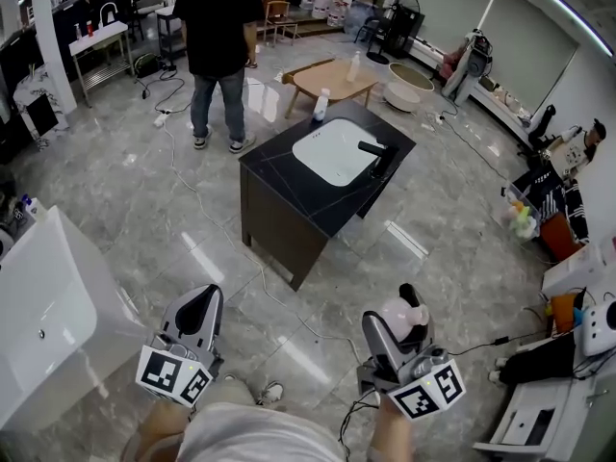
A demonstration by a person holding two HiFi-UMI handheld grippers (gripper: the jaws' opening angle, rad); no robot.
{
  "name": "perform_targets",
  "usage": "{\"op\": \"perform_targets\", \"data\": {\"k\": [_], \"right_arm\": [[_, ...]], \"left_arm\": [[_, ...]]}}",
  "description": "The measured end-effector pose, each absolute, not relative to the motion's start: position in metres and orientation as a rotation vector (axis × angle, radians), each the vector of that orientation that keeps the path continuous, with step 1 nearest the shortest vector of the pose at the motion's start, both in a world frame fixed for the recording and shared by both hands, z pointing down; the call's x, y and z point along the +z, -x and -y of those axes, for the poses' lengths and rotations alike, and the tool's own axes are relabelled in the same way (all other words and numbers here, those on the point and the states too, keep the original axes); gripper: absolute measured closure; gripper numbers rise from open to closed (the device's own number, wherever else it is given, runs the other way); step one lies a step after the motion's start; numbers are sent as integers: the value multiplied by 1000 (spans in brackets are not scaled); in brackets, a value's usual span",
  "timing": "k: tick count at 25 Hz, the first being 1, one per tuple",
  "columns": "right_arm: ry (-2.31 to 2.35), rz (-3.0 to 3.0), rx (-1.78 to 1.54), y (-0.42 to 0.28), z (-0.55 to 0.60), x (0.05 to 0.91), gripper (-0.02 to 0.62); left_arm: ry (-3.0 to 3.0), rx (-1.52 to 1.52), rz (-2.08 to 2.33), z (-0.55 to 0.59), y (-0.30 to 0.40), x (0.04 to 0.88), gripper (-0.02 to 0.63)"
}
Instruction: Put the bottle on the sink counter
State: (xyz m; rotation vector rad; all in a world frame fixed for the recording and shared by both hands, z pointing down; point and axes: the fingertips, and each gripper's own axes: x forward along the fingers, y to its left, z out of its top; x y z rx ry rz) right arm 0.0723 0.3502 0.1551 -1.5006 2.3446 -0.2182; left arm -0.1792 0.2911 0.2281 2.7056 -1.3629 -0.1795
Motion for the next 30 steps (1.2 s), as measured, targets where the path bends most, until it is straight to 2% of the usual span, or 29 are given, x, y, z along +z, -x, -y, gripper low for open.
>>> {"op": "perform_targets", "data": {"k": [11,23,30], "right_arm": [[1516,-2360,-299,-91,-292,181,184],[1660,-2315,-300,-115,-110,180,184],[1752,-2254,-309,-124,-45,179,184]], "left_arm": [[-2630,-148,1388,-239,173,260,591],[-2679,-153,1193,-27,129,272,591],[-2713,-141,1045,54,99,272,591]]}}
